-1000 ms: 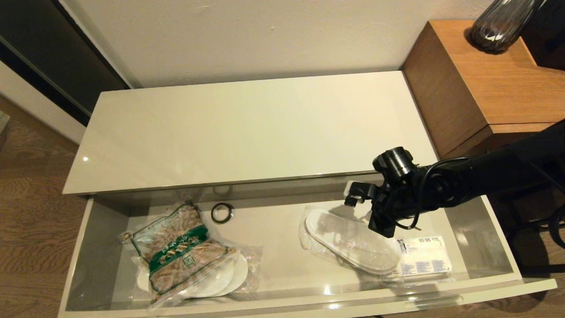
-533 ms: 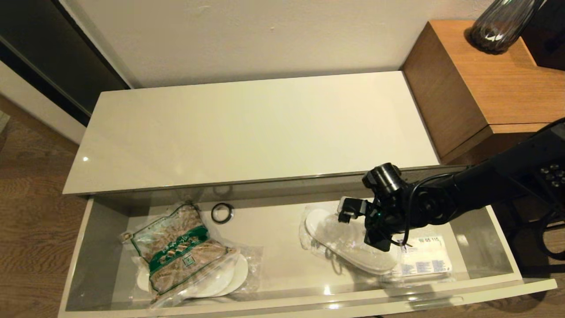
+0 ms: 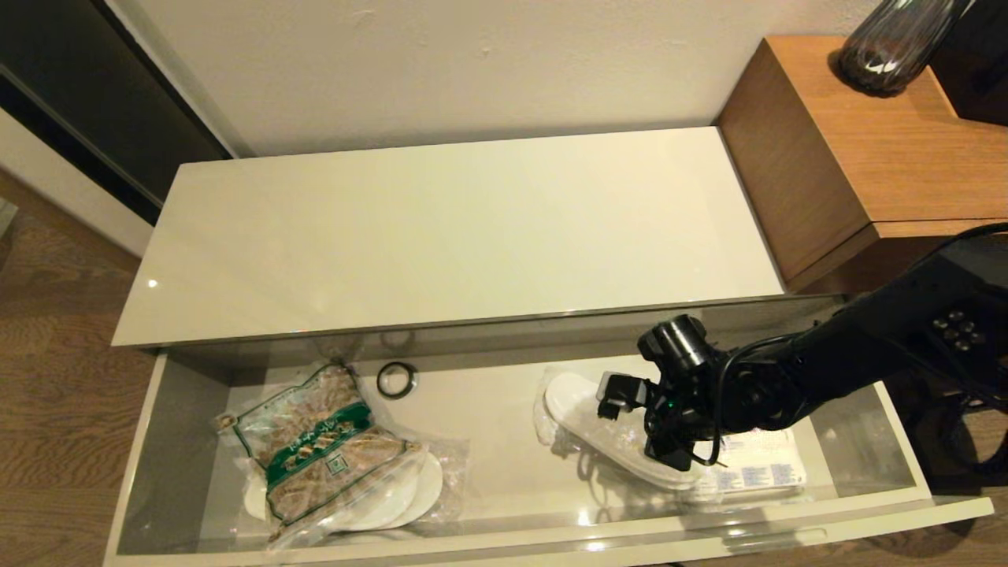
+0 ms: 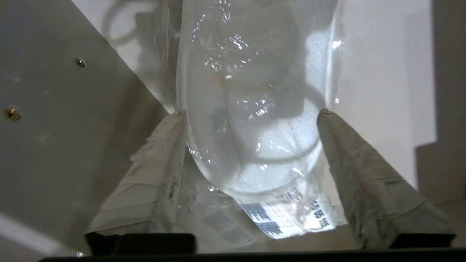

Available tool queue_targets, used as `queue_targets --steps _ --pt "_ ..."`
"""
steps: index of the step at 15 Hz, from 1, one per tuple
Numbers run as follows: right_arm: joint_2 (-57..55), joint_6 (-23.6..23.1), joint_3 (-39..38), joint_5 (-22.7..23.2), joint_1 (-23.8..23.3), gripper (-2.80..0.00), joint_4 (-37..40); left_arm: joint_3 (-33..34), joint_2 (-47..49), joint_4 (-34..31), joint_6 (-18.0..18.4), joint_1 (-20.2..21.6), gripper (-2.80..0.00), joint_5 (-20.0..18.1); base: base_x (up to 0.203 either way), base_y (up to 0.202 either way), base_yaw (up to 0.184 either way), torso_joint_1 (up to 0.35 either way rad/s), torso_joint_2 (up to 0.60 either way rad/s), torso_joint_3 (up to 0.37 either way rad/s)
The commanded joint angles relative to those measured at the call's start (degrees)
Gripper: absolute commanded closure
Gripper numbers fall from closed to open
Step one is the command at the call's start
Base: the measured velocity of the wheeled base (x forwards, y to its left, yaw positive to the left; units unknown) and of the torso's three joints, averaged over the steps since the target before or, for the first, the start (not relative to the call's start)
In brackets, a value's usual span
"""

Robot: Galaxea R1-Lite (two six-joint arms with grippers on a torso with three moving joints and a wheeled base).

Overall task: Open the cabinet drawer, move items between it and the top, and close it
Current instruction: Take out the disposable slippers from the drawer

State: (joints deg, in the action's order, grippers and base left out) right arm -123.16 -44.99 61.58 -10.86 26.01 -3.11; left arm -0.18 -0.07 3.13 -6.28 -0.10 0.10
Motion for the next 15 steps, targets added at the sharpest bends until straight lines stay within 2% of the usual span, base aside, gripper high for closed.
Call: queue_targets --steps 1,5,9,13,14,15 --pt "-4.2 0.6 -0.2 -0.8 0.0 -2.8 -3.8 0.0 0.1 0.0 0.0 0.0 0.0 0.1 0.0 0.0 0.0 0.0 0.0 0.0" --pt "-13.3 2.2 3.9 -1.8 -0.1 -2.8 -14.4 0.0 0.1 0.0 0.0 0.0 0.0 0.1 0.0 0.0 0.0 0.0 0.0 0.0" --pt "-18.7 2.6 9.0 -3.4 -0.4 -2.8 -18.7 0.0 0.1 0.0 0.0 0.0 0.0 0.0 0.0 0.0 0.0 0.0 0.0 0.0" --pt "-19.9 2.6 9.0 -4.2 -1.6 -2.8 -19.1 0.0 0.1 0.0 0.0 0.0 0.0 0.1 0.0 0.0 0.0 0.0 0.0 0.0" --pt "-20.0 2.6 9.1 -4.4 -1.6 0.0 -19.1 0.0 0.1 0.0 0.0 0.0 0.0 0.1 0.0 0.0 0.0 0.0 0.0 0.0" --pt "-20.2 2.6 9.1 -4.9 -1.6 0.0 -19.4 0.0 0.1 0.0 0.0 0.0 0.0 0.0 0.0 0.0 0.0 0.0 0.0 0.0"
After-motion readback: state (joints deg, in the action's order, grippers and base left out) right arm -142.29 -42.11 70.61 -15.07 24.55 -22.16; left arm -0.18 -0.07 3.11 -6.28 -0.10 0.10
